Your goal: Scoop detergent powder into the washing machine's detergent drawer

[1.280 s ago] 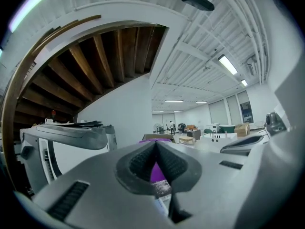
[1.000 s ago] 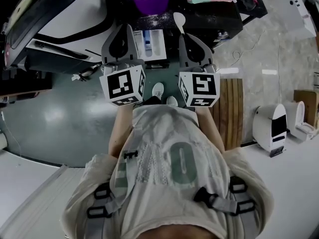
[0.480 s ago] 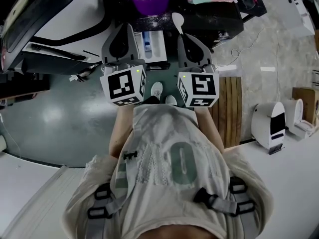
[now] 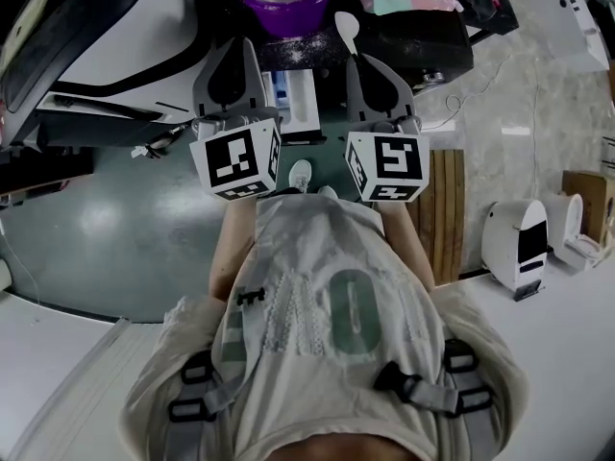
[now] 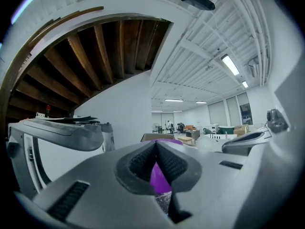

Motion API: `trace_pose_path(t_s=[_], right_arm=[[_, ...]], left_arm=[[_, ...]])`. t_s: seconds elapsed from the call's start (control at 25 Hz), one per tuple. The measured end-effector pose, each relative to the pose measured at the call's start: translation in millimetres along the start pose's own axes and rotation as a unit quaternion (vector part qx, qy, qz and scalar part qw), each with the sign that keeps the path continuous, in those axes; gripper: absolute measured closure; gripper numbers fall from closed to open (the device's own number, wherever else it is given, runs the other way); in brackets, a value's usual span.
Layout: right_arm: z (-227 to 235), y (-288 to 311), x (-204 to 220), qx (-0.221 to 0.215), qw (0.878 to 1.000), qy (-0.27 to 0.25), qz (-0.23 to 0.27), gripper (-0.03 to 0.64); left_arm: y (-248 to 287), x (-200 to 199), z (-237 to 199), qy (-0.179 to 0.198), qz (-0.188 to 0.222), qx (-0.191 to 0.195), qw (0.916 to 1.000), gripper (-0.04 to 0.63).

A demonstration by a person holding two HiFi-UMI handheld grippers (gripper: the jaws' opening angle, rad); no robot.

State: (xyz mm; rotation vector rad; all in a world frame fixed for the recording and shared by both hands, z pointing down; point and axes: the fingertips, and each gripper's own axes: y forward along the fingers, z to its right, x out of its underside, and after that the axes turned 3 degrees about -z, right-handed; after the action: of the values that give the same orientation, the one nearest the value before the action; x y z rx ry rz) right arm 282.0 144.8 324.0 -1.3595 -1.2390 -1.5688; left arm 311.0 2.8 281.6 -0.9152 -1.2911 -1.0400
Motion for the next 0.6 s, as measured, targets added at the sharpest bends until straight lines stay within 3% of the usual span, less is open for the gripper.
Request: trace_pose_path(t_s=[0.6], right_arm=[[26.8,63.8,-78.2,-0.006,1.0,-0.025,-0.004,0.604]], left_arm=[[61.6,-48.6,-38.0,0.001,-0.017,-0.017,0.9997,0.574]])
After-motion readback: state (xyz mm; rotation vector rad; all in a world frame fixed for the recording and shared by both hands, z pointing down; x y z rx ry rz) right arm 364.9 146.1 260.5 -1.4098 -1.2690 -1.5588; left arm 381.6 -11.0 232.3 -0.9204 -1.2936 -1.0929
